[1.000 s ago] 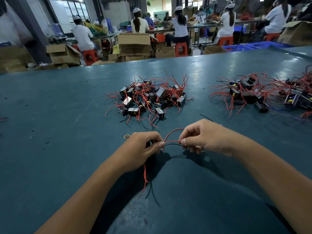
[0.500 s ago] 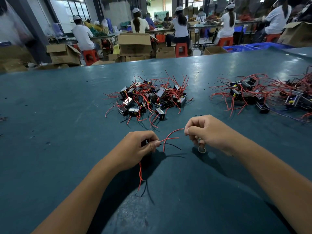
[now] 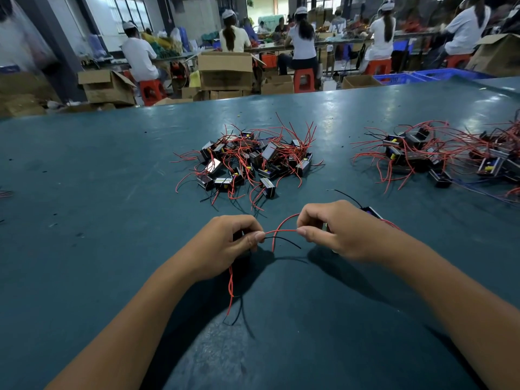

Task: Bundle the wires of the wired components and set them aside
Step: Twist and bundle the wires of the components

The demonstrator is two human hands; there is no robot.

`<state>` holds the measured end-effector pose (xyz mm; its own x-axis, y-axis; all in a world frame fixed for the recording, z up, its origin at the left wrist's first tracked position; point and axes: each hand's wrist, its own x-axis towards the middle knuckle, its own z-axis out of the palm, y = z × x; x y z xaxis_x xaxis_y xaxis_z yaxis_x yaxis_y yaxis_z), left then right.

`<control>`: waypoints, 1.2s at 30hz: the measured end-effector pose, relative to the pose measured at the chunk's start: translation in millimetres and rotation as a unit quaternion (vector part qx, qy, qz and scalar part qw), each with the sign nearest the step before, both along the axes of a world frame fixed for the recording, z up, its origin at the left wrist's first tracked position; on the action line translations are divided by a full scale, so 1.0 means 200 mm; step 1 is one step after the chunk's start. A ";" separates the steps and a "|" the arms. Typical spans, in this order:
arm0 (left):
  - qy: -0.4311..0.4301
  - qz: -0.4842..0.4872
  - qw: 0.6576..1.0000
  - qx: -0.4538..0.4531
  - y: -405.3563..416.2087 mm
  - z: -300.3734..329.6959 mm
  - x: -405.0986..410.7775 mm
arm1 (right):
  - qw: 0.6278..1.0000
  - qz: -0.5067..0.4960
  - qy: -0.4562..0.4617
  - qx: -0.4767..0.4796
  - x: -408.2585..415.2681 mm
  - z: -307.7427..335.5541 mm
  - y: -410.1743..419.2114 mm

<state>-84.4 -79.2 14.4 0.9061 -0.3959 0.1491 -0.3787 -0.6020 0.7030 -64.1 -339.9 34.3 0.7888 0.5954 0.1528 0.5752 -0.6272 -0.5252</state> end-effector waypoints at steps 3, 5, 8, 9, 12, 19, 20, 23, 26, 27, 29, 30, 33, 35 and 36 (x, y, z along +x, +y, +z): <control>0.004 -0.005 1.000 -0.008 0.01 0.00 0.00 | 1.000 0.013 -0.027 0.005 0.00 0.02 -0.01; 0.004 -0.006 1.000 -0.010 0.01 0.00 0.01 | 0.999 0.018 -0.041 0.015 -0.01 0.03 -0.01; -0.003 -0.006 1.000 -0.009 0.01 -0.01 0.01 | 0.998 -0.020 -0.052 0.034 0.00 0.01 -0.01; -0.007 -0.004 1.000 -0.007 0.01 -0.01 0.02 | 0.997 -0.042 -0.040 0.046 0.01 0.01 -0.01; -0.014 0.004 1.000 -0.010 0.02 -0.02 0.02 | 0.992 -0.058 0.075 0.080 0.01 0.00 -0.01; -0.014 0.000 1.000 -0.012 0.04 -0.03 0.04 | 0.979 0.008 0.150 0.135 -0.01 -0.02 0.04; -0.016 0.001 1.000 -0.009 0.04 -0.03 0.04 | 0.980 0.006 0.144 0.137 -0.01 -0.02 0.04; -0.021 0.000 1.000 0.000 0.05 -0.03 0.05 | 0.984 0.010 0.136 0.114 -0.02 -0.01 0.04; -0.025 0.002 1.000 -0.002 0.06 -0.02 0.05 | 0.988 0.013 0.116 0.097 -0.02 -0.01 0.04; -0.026 0.003 1.000 -0.001 0.06 -0.02 0.04 | 0.989 0.009 0.107 0.100 -0.02 -0.01 0.04; -0.028 0.004 1.000 -0.002 0.07 -0.02 0.05 | 0.990 -0.004 0.086 0.107 -0.02 -0.01 0.04; -0.026 0.004 1.000 -0.003 0.07 -0.02 0.05 | 0.991 -0.011 0.078 0.111 -0.02 -0.02 0.04; -0.018 0.000 1.000 -0.008 0.07 -0.01 0.05 | 0.991 -0.022 0.066 0.117 0.00 -0.02 0.03; -0.003 -0.006 1.000 -0.022 0.06 -0.02 0.04 | 0.990 -0.026 0.065 0.123 0.00 -0.02 0.03; 0.009 -0.008 0.999 -0.032 0.06 -0.02 0.04 | 0.990 -0.028 0.064 0.126 0.00 -0.01 0.02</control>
<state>-76.4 -67.5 11.1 0.9021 -0.4009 0.1594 -0.3758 -0.5489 0.7467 -64.7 -335.0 32.0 0.8422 0.5056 0.1873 0.4617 -0.4966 -0.7350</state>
